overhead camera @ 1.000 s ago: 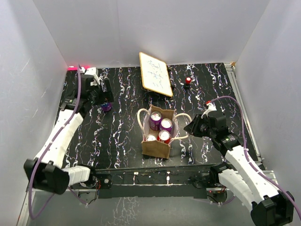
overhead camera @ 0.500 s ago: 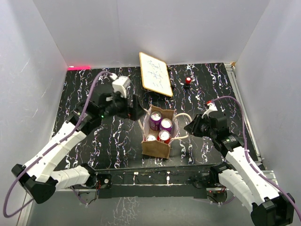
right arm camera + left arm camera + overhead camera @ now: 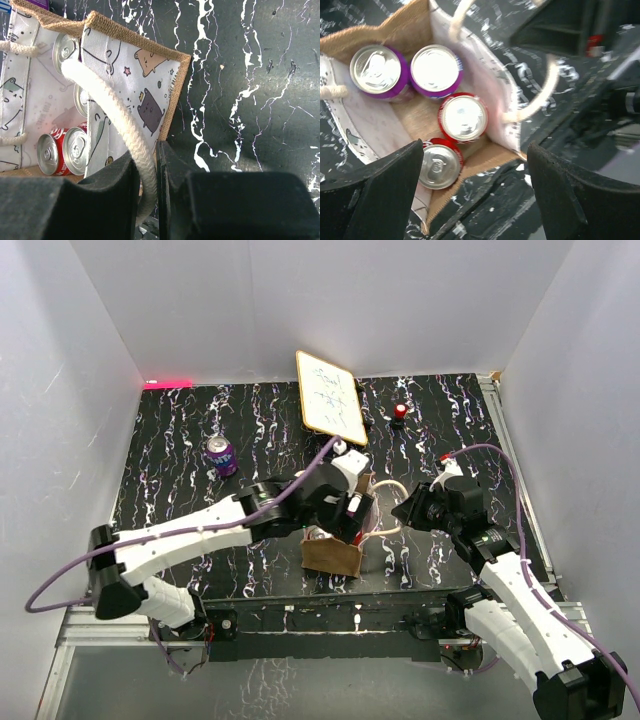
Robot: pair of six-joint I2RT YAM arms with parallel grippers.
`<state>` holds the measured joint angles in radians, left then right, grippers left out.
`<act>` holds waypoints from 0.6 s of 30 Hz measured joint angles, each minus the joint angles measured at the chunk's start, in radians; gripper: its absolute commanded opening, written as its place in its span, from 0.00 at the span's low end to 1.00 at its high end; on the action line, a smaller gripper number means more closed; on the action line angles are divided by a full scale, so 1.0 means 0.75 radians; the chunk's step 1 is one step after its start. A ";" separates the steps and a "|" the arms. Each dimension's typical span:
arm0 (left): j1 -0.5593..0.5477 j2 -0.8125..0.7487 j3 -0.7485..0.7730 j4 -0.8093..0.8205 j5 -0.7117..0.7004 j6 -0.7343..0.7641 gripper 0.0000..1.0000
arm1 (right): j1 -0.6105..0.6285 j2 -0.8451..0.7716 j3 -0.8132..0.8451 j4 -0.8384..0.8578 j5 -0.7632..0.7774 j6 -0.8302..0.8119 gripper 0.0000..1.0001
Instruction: Take the beverage out of the canvas bag
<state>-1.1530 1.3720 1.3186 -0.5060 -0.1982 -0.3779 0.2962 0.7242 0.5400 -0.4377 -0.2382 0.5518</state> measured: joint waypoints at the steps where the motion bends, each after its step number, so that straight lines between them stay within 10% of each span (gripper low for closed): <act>1: -0.005 0.038 0.012 -0.020 -0.030 -0.001 0.81 | 0.000 0.000 0.000 0.000 -0.001 0.001 0.20; 18: -0.003 0.197 0.024 -0.055 -0.134 -0.037 0.81 | 0.000 0.042 0.007 -0.188 -0.027 0.085 0.20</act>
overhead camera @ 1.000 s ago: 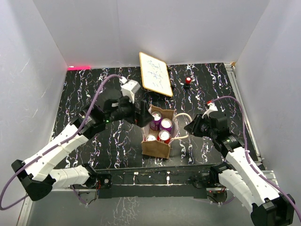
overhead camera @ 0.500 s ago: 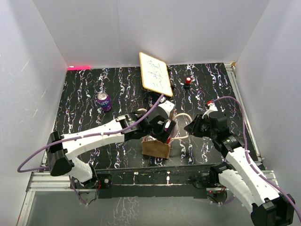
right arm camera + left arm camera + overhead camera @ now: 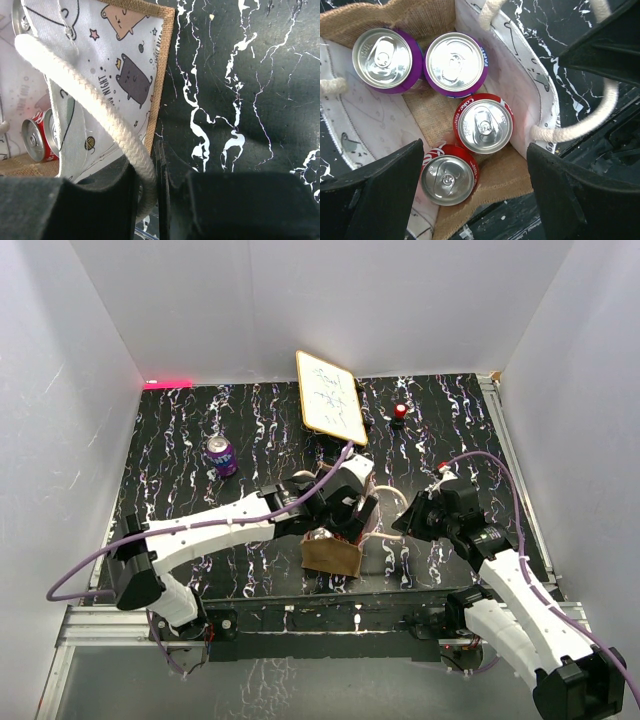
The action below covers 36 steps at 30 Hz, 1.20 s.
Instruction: Take the beverage out of the canvas bag
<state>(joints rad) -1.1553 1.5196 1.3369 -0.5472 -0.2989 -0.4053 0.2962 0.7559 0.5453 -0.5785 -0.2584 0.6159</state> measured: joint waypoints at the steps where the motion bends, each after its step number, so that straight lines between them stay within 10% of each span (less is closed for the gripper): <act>1: 0.000 0.014 0.000 0.001 0.001 -0.003 0.81 | 0.000 -0.007 -0.001 -0.001 -0.004 0.000 0.20; 36: 0.002 0.265 -0.017 0.032 0.060 -0.031 0.89 | 0.000 -0.031 -0.001 -0.001 0.002 -0.001 0.20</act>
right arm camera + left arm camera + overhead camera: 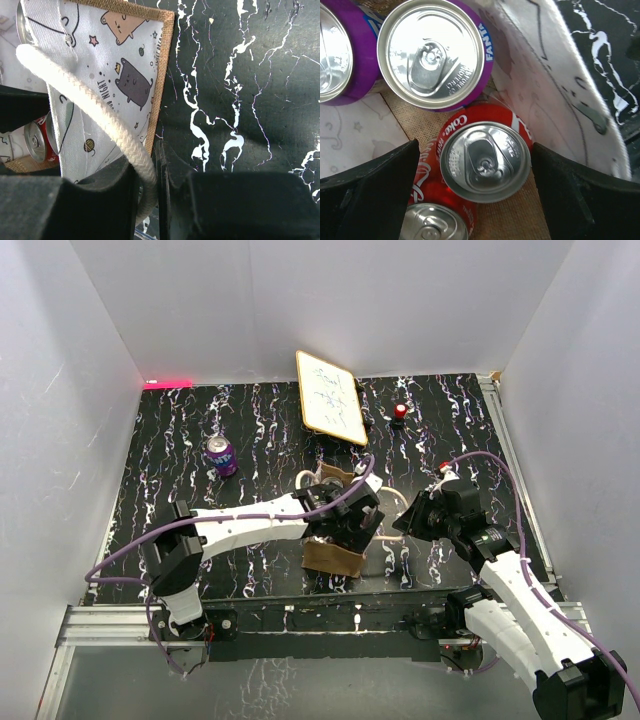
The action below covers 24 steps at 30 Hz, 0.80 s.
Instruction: Take the beverage out of the canvas bag
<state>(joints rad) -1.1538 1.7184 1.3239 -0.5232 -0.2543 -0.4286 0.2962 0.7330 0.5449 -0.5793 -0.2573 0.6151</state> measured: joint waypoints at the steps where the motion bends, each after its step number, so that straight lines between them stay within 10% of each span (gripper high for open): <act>1: 0.001 0.010 -0.003 0.006 -0.004 0.002 0.89 | 0.000 0.000 0.000 0.000 0.000 -0.001 0.20; 24: -0.002 0.040 0.058 -0.051 -0.018 0.017 0.27 | 0.000 0.009 0.000 0.001 0.000 -0.002 0.20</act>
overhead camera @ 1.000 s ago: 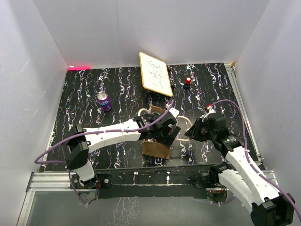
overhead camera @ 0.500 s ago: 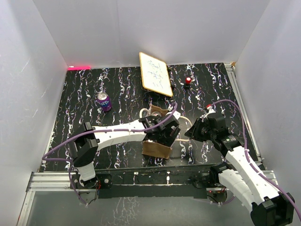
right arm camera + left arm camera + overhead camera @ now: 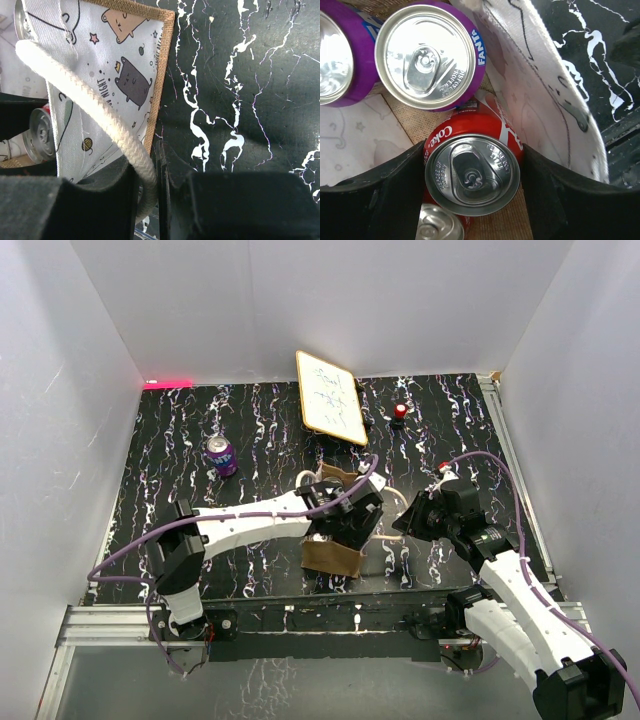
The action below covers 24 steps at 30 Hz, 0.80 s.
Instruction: Take the beverage out of the canvas bag
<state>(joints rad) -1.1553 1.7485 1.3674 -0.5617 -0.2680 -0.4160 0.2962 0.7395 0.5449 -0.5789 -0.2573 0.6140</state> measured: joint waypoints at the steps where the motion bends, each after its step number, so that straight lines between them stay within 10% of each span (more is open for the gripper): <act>1: 0.000 -0.004 0.014 -0.014 0.000 0.002 0.27 | 0.000 0.000 0.000 0.000 0.000 0.000 0.20; 24: -0.006 -0.482 0.257 -0.172 -0.173 0.163 0.00 | 0.000 0.000 0.000 -0.001 -0.001 0.000 0.20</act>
<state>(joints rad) -1.1595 1.3869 1.5600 -0.6910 -0.3981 -0.2935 0.2962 0.7395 0.5449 -0.5793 -0.2577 0.6140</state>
